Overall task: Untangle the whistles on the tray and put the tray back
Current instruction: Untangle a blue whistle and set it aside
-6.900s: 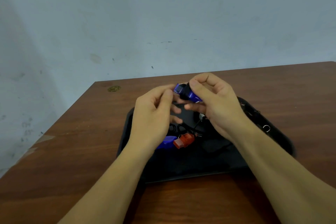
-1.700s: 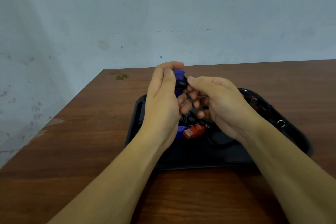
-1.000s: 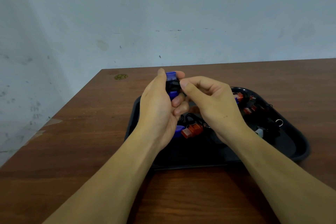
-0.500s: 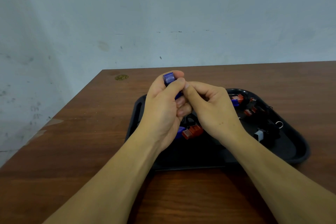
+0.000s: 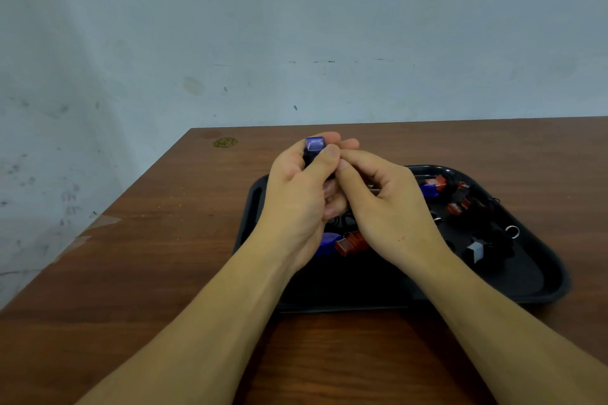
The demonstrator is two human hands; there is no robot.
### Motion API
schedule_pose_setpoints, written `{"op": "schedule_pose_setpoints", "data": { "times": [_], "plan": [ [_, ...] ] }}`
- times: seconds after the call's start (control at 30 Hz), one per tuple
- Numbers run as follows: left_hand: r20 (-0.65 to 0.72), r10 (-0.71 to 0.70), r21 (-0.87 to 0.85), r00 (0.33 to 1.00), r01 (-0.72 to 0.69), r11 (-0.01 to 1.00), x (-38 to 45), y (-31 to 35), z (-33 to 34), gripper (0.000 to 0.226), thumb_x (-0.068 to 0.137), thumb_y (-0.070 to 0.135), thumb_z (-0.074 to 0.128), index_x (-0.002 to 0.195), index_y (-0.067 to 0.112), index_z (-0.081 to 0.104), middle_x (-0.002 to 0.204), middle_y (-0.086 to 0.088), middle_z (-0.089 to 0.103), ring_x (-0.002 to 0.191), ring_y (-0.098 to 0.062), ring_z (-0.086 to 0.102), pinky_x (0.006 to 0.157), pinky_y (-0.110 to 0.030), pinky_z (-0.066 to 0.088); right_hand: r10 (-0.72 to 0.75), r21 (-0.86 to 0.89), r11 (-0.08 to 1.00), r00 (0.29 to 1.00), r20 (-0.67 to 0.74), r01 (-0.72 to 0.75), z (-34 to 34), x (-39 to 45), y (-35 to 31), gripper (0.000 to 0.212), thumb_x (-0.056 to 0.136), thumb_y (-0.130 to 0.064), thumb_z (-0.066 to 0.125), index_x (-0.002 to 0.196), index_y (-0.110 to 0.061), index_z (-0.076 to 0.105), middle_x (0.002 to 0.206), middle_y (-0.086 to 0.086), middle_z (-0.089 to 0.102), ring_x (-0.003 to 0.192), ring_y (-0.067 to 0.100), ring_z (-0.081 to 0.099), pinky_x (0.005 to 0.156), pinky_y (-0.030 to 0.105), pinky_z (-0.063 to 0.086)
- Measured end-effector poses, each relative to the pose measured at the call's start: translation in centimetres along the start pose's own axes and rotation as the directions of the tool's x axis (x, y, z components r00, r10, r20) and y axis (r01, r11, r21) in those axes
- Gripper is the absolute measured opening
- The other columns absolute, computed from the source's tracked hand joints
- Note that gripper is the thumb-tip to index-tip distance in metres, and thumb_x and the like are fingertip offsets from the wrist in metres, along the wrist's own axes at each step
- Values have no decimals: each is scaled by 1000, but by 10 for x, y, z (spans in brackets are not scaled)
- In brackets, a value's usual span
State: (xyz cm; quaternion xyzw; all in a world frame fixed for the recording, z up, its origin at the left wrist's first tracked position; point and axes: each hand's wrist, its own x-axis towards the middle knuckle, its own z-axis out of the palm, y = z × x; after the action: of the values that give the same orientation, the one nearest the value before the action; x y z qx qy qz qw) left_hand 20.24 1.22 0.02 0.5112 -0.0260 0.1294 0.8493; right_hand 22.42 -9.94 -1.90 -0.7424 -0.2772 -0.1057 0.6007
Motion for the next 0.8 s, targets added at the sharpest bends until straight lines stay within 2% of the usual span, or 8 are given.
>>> {"op": "schedule_pose_setpoints", "data": {
  "times": [0.1,0.17,0.23,0.3,0.4,0.57,0.73,0.8],
  "plan": [
    [9,7,20,1000,-7,1000,1,-1,-1,16,104,8,46,115,3,57,74,-7,61,41,-4,31,34,-17,28,-12,-12,1000,999,-31,11,1,-1,1,23,102,-29,53,120,-35,64,96,-8,74,76,12,73,64,42,63],
    [25,10,41,1000,-11,999,1,-1,-1,20,104,12,46,117,3,58,66,-1,50,42,-5,30,34,-18,27,-13,-36,999,999,-38,12,1,-2,1,23,99,-34,54,121,-36,59,101,-9,72,83,9,71,61,35,62],
    [47,9,56,999,-12,998,1,0,-2,22,105,15,47,119,4,59,64,2,56,41,-5,31,34,-18,27,-14,-53,999,998,-63,11,-1,-1,2,27,96,-36,58,122,-39,53,104,-12,67,87,4,68,55,29,60],
    [55,-6,67,998,2,998,0,1,-2,24,105,17,47,122,4,59,65,7,63,41,-4,36,35,-18,28,-48,-55,998,993,-105,43,-3,0,2,33,94,-34,62,123,-43,50,109,-13,62,95,7,66,62,32,61],
    [90,-16,80,996,9,997,-2,1,-1,28,103,22,50,123,6,62,78,-6,58,46,-6,38,37,-18,31,-189,-158,973,975,-118,169,-4,0,2,35,92,-26,61,124,-39,56,114,-13,57,107,12,62,83,39,58],
    [74,-78,-4,994,79,997,-3,4,1,44,99,42,48,124,10,64,98,-10,62,51,-8,44,43,-21,33,-225,-196,960,969,-102,202,-5,1,7,31,93,-25,59,123,-30,63,114,-16,60,112,13,61,91,43,54],
    [75,-126,-140,989,136,981,0,5,-3,39,103,22,37,132,9,59,126,-12,69,76,-17,50,53,-24,37,-114,-109,989,990,-79,105,-6,3,8,32,88,-40,61,119,-44,63,104,-14,70,103,15,67,92,44,55],
    [103,-115,-145,988,130,981,0,4,-4,40,102,11,33,135,8,56,128,-12,68,84,-16,65,58,-25,50,-59,-39,998,996,-74,56,-8,4,8,33,86,-42,65,119,-41,66,103,-12,73,99,15,69,89,45,57]
  ]
}}
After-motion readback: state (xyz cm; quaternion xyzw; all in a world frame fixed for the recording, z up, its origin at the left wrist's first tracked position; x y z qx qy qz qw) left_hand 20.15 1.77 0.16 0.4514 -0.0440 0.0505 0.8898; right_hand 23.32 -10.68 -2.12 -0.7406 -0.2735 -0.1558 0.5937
